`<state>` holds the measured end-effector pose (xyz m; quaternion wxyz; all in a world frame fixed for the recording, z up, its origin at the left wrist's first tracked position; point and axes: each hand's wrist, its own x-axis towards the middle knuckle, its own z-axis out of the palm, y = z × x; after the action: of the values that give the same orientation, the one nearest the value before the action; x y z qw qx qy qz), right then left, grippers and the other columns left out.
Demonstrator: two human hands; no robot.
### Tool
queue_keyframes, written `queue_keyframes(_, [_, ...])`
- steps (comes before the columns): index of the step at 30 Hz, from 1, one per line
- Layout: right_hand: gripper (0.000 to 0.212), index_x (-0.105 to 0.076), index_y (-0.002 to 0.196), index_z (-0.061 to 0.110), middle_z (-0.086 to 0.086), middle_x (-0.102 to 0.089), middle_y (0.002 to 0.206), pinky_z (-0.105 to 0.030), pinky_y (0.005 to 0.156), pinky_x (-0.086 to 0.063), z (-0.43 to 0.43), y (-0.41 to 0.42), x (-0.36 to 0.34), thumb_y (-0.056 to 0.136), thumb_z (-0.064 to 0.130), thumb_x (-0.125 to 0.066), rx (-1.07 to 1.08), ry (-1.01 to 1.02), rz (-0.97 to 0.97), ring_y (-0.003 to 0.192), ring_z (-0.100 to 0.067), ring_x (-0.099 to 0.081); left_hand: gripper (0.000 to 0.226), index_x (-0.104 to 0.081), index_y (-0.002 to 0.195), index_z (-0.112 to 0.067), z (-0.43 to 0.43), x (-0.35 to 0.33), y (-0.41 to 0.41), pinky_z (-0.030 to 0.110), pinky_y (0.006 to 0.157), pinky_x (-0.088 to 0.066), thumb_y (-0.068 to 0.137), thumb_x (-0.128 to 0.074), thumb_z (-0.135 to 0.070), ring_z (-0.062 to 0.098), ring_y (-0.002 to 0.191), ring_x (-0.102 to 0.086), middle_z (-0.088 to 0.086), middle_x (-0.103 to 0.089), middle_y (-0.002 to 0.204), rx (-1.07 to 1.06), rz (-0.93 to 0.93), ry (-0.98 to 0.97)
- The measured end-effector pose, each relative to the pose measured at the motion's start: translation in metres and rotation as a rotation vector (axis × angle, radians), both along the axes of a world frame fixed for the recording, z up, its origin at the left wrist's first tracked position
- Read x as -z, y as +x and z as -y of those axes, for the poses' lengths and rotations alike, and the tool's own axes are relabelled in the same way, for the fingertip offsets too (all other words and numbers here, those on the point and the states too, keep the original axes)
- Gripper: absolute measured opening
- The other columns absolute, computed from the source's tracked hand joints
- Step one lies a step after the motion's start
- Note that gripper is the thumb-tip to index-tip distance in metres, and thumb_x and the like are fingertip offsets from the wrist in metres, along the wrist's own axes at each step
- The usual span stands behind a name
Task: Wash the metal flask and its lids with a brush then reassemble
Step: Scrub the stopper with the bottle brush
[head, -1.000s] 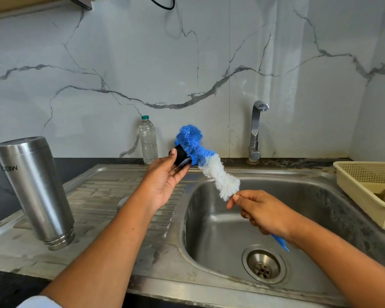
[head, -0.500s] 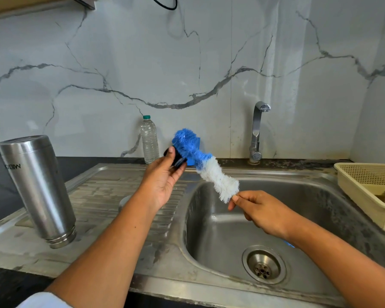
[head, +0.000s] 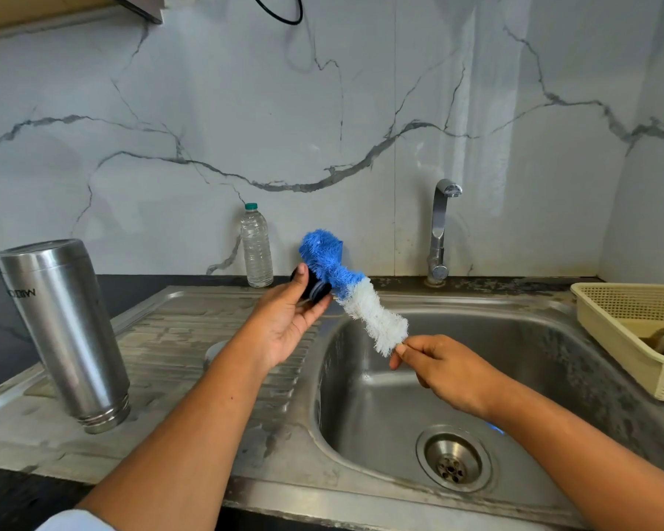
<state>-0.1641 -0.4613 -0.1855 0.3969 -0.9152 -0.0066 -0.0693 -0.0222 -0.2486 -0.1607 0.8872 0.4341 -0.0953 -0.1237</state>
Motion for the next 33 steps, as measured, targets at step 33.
queue_keyframes(33, [0.035,-0.072,0.092,0.026,0.022,-0.049,0.045,-0.019,0.061,-0.034,-0.008,-0.004,-0.003,0.109,0.035,-0.043,-0.015,0.000,-0.038,0.047,0.005,-0.046,0.038,-0.056,0.127,0.007,-0.011,0.001,0.014,0.038,0.092,-0.061,0.094,-0.070,-0.008,0.027,0.110,-0.073,0.022,-0.071,0.124,-0.156,0.030,0.001])
